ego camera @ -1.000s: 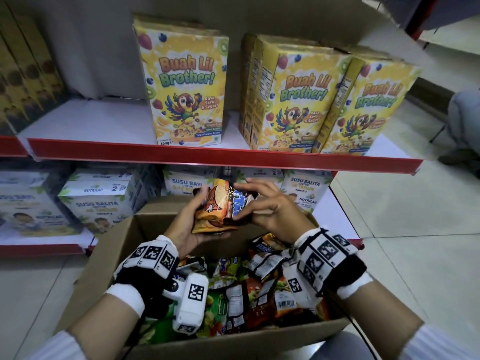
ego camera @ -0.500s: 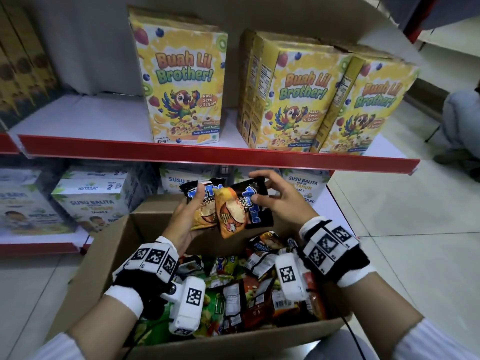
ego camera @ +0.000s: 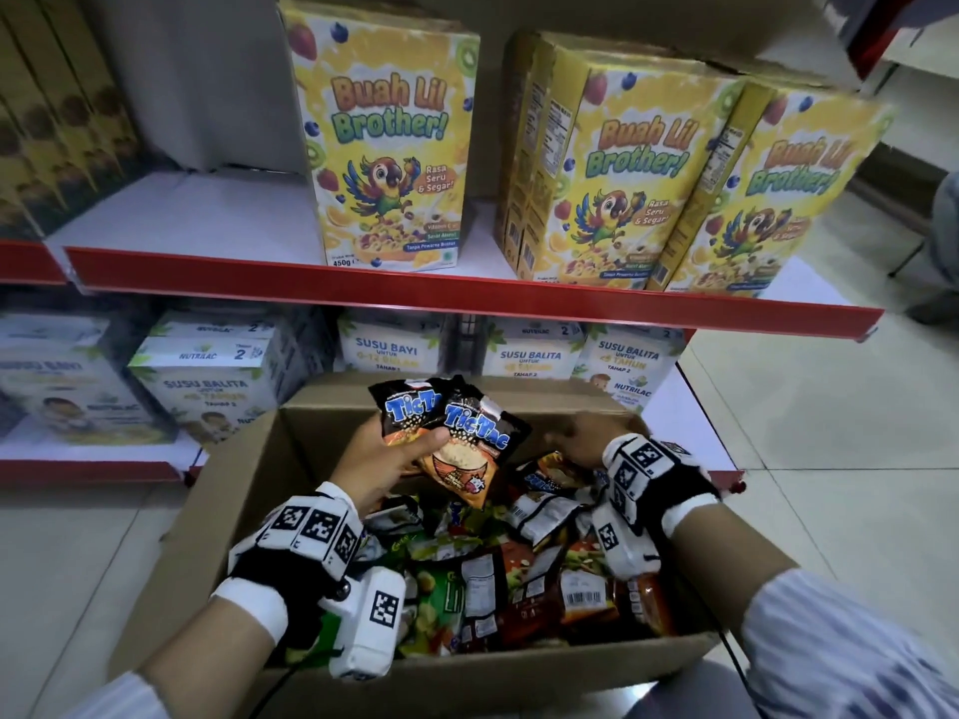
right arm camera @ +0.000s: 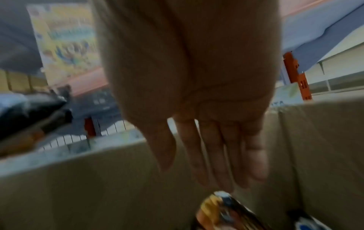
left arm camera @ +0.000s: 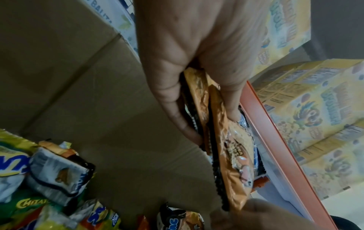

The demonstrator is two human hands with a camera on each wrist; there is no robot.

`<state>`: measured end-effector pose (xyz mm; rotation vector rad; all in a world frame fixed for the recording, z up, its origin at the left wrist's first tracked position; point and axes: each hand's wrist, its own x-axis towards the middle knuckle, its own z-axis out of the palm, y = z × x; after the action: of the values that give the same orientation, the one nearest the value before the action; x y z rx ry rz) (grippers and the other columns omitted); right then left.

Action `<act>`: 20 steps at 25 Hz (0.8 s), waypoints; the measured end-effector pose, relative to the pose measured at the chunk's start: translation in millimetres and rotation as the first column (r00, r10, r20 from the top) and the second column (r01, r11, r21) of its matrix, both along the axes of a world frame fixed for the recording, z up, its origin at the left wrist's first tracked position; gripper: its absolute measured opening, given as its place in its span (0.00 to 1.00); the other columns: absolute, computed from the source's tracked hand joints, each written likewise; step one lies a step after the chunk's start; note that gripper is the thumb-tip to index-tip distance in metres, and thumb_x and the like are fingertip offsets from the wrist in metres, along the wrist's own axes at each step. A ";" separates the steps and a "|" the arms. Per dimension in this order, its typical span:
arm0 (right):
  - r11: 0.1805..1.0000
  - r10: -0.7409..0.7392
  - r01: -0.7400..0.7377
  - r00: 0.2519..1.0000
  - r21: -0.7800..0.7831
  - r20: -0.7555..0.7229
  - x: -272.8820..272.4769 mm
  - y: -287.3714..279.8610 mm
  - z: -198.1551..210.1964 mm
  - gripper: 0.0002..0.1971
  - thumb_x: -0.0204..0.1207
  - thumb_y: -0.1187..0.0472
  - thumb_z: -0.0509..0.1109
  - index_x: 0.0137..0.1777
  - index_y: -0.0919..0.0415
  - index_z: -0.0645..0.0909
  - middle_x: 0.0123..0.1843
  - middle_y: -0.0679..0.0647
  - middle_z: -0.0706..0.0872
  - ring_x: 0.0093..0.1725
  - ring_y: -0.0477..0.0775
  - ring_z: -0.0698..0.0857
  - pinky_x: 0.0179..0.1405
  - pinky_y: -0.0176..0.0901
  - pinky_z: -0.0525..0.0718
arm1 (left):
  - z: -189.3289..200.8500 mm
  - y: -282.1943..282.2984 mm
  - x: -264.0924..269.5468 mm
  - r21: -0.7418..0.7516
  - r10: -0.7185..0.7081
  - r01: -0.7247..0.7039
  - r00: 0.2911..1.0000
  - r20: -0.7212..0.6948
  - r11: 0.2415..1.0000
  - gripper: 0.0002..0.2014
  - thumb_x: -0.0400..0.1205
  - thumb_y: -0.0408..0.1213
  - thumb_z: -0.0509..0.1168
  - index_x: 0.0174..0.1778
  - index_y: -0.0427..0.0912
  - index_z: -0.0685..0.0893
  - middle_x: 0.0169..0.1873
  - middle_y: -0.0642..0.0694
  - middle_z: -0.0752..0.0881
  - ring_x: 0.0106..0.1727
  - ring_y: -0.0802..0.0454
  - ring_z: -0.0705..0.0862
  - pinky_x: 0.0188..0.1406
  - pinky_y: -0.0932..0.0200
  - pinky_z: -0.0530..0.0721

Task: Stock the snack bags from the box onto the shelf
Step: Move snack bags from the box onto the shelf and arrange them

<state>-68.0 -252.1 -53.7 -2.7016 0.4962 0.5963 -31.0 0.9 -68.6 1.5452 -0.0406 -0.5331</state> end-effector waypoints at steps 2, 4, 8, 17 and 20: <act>0.984 0.060 -0.088 0.982 -0.152 -0.182 5.9 -5.4 -27.5 0.20 0.81 0.52 0.63 0.64 0.67 0.80 0.64 0.63 0.83 0.62 0.61 0.82 0.57 0.45 0.78 | -4.0 6.0 -2.2 0.007 0.023 -0.023 1.000 -0.011 1.000 0.16 0.72 0.36 0.75 0.55 0.43 0.83 0.51 0.45 0.90 0.53 0.49 0.88 0.60 0.51 0.82; 0.977 0.071 -0.103 0.982 -0.184 -0.173 9.8 -8.7 -46.1 0.19 0.80 0.52 0.65 0.61 0.67 0.81 0.62 0.64 0.84 0.61 0.62 0.83 0.54 0.46 0.78 | -6.8 9.0 -4.1 -0.007 0.055 -0.055 0.998 -0.012 0.998 0.16 0.73 0.36 0.75 0.55 0.44 0.83 0.52 0.45 0.90 0.53 0.50 0.88 0.57 0.54 0.82; 0.976 0.080 -0.091 0.995 -0.200 -0.065 7.4 -11.8 -67.0 0.16 0.79 0.57 0.68 0.62 0.66 0.80 0.63 0.65 0.83 0.61 0.63 0.83 0.58 0.48 0.81 | -9.9 10.2 -7.1 -0.034 0.100 -0.101 0.995 -0.022 0.994 0.17 0.74 0.33 0.74 0.59 0.40 0.83 0.53 0.42 0.89 0.55 0.48 0.88 0.58 0.54 0.83; 0.914 -0.292 0.196 0.926 0.356 0.240 -4.7 -3.4 1.2 0.08 0.78 0.55 0.69 0.37 0.54 0.78 0.38 0.52 0.84 0.42 0.53 0.82 0.40 0.39 0.76 | -18.8 9.0 -1.9 -0.128 0.393 -0.401 0.916 -0.082 0.907 0.38 0.69 0.31 0.78 0.74 0.40 0.70 0.39 0.55 0.84 0.39 0.62 0.83 0.33 0.63 0.80; 0.670 -0.471 0.117 0.830 0.733 0.298 -13.1 5.5 50.2 0.11 0.77 0.70 0.66 0.54 0.56 0.81 0.42 0.59 0.88 0.42 0.55 0.86 0.49 0.47 0.83 | -6.6 2.6 2.4 -0.186 0.389 -0.409 0.911 -0.135 0.893 0.28 0.71 0.34 0.77 0.67 0.45 0.76 0.59 0.42 0.86 0.52 0.51 0.87 0.40 0.53 0.88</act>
<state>-81.1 -246.6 -3.5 -1.8662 0.4566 -0.0124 -28.6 3.5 -75.2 1.2713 0.2822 -0.2618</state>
